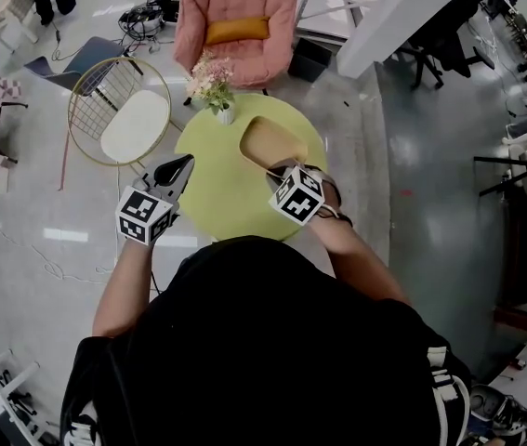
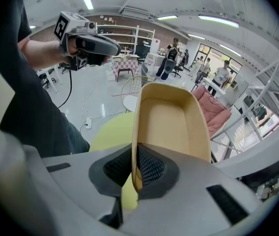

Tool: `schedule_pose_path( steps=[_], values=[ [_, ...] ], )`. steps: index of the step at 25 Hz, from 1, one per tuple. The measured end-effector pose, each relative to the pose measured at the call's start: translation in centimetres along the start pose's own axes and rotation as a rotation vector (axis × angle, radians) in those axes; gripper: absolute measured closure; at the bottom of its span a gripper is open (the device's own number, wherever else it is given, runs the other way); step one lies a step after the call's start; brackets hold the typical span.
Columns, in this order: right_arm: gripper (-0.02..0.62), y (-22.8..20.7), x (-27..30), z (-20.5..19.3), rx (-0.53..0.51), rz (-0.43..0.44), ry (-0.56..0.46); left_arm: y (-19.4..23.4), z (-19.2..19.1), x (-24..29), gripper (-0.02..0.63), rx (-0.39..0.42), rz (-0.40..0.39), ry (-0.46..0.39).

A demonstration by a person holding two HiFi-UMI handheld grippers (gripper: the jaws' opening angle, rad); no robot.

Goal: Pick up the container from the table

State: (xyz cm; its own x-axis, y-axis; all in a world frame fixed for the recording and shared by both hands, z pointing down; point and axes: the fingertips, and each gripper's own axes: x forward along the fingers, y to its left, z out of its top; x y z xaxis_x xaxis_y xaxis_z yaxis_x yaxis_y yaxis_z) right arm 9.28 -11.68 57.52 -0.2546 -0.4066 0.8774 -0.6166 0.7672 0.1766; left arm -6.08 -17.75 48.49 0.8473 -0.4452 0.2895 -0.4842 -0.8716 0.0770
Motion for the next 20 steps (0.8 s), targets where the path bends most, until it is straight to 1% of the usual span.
schedule_pose_path(
  steps=[6, 20],
  values=[
    [0.583, 0.09, -0.12, 0.01, 0.009, 0.008, -0.011, -0.11, -0.13, 0.15, 0.591, -0.002, -0.006, 0.009],
    [0.583, 0.32, -0.15, -0.91, 0.011, 0.018, 0.007, -0.07, -0.64, 0.1, 0.591, -0.007, -0.018, 0.032]
  ],
)
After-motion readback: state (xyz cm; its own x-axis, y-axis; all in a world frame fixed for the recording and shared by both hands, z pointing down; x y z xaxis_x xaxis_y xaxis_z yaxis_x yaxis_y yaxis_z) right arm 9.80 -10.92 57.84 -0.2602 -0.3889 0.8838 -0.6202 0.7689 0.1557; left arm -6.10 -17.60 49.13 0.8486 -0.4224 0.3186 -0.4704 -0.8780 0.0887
